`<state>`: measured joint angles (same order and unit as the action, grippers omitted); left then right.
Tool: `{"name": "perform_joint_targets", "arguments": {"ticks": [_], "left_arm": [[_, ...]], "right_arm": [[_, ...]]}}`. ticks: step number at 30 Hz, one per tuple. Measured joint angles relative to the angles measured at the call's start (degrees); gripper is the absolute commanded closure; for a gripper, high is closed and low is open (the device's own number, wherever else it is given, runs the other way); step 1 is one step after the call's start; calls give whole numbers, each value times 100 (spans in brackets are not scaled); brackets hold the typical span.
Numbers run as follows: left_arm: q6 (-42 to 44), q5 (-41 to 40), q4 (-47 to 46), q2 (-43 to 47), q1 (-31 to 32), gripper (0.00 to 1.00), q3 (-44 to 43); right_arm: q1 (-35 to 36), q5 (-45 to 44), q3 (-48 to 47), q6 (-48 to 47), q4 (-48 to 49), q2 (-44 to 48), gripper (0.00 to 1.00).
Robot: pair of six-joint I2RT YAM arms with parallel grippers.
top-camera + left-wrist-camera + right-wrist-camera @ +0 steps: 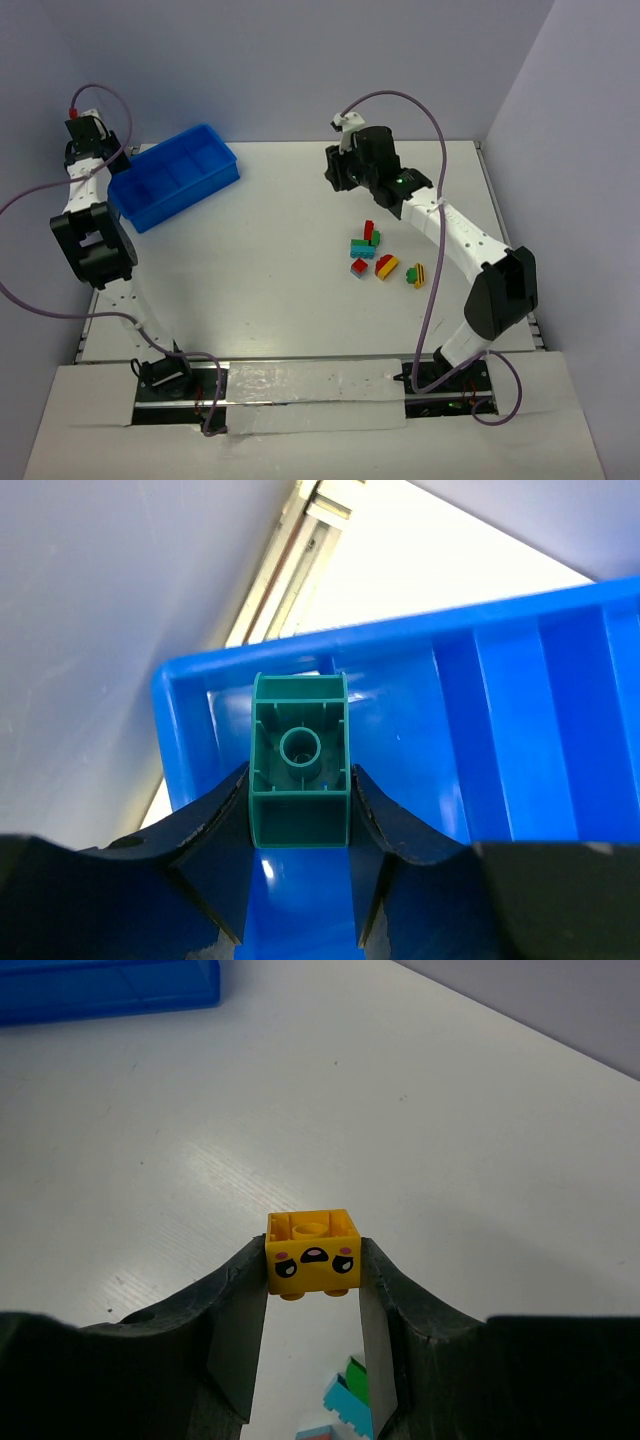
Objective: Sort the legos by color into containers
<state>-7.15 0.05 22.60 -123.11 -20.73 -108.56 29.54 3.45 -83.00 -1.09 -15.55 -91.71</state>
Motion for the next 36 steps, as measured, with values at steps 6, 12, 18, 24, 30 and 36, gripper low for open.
{"name": "perform_joint_targets", "arguments": {"ticks": [6, 12, 18, 24, 30, 36], "left_arm": [[65, -136, 10, -240, 0, 63, -67], [98, -139, 42, -323, 0, 50, -67], [132, -152, 45, -325, 3, 43, -67], [149, -183, 93, -354, 15, 40, -102], [149, -173, 157, -356, 20, 36, -190], [307, 844, 254, -182, 13, 30, -311]], "right_arm": [[-38, -7, -122, -8, -49, -143, 100], [-93, -33, -147, -8, -74, -167, 100], [-103, -45, -215, -8, -81, -248, 100], [-109, -54, -220, -8, -83, -290, 100], [-128, -40, -268, -2, -149, -323, 100], [-202, 394, -589, 276, -274, -361, 100]]}}
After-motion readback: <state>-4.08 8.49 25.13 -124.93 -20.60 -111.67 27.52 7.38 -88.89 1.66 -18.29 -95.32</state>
